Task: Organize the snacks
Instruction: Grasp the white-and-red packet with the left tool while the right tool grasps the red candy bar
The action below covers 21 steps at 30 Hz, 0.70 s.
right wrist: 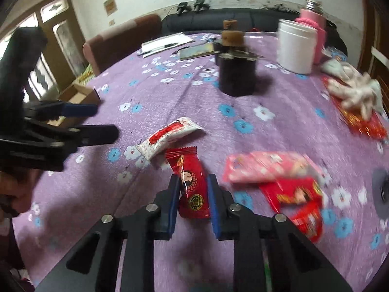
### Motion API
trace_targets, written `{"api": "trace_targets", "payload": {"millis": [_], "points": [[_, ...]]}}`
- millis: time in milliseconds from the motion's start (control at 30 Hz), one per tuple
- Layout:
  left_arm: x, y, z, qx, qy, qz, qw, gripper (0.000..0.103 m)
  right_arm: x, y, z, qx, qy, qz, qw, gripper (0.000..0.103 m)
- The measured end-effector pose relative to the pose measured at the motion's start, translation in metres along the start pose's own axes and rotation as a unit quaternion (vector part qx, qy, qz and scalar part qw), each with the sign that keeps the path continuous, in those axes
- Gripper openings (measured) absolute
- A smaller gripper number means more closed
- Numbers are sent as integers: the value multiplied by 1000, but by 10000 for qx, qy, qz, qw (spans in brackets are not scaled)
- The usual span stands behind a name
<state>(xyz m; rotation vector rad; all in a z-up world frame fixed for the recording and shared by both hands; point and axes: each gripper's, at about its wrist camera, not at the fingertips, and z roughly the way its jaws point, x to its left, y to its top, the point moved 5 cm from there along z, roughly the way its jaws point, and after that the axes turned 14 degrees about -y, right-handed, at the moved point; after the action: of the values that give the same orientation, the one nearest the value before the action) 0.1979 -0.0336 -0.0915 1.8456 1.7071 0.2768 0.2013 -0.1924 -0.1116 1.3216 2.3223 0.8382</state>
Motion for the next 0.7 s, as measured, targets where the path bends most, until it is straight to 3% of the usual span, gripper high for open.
{"api": "trace_targets", "payload": {"millis": [133,367,433,533,567,700], "points": [[-21,7,19,44,62,226,9997,87,-23,-16,-25,-112,65,420,9990,21],[-42,16,57,132,478,548,9973,88,-51,-38,-62,-299,34,891,9956,21],[-40,16,66,190,592,522,9967,88,-53,-40,-68,-343,16,930,9951,22],[-34,17,68,75,458,270,9986,87,-55,-42,-77,-404,34,975,9944,22],[-33,16,69,60,401,226,9989,84,-55,-43,-80,-429,39,982,9942,22],[-34,17,65,3,293,187,9994,53,-53,-42,-84,-475,69,991,9939,22]]}}
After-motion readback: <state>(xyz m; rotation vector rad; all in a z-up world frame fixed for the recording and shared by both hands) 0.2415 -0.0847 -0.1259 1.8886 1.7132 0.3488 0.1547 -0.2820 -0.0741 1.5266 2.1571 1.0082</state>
